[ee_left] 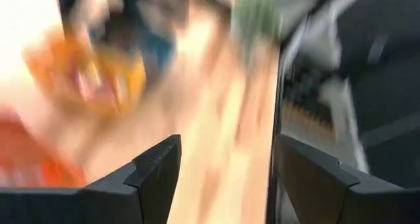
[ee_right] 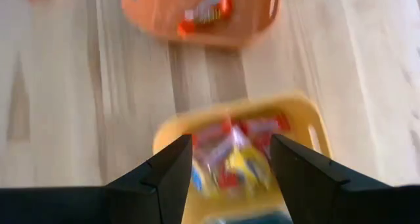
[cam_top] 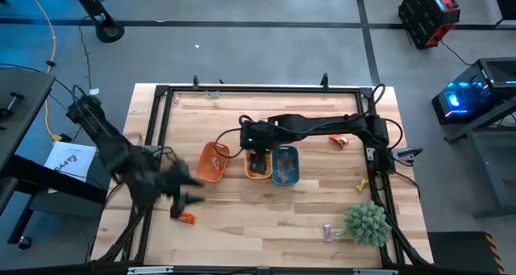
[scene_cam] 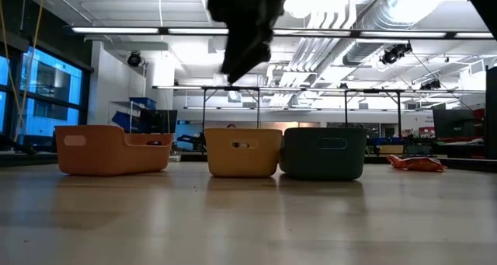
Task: Sort candy
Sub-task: Put the orange chocolate into the orange bin
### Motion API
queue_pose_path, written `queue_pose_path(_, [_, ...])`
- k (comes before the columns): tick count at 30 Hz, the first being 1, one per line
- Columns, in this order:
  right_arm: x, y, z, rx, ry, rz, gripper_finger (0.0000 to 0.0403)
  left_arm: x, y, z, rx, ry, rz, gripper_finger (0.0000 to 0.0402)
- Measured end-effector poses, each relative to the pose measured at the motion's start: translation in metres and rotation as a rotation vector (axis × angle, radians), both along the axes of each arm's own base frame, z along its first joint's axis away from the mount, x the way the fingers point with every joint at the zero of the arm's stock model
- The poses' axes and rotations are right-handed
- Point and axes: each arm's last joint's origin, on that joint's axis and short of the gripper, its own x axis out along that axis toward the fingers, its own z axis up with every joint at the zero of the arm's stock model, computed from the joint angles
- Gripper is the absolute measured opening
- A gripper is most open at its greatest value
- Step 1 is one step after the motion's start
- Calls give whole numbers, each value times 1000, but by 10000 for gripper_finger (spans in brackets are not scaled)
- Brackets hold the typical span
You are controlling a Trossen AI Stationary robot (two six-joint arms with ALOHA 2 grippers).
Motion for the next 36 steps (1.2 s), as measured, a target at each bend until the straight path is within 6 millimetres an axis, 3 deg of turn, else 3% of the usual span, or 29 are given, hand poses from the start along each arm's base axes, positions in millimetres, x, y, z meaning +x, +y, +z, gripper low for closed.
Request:
queue_pose_path(7, [-30, 3, 34, -48, 28, 41, 200, 5, -69, -79, 72, 486, -221, 226])
queue_pose_path(12, [-64, 0, 75, -118, -6, -12, 200, 8, -93, -121, 140, 691, -317, 223])
queue_pose_path(19, [-114, 1, 120, -160, -60, -164, 200, 11, -80, -137, 341, 833, -405, 222])
queue_pose_path(23, [-138, 11, 136, -197, -83, -222, 200, 17, -71, -141, 356, 845, -454, 222])
queue_pose_path(28, [-162, 28, 144, -254, -78, -280, 200, 20, -68, -158, 329, 804, -553, 222])
queue_pose_path(36, [-182, 50, 146, -325, -68, -346, 200, 13, -46, -187, 283, 895, -424, 222])
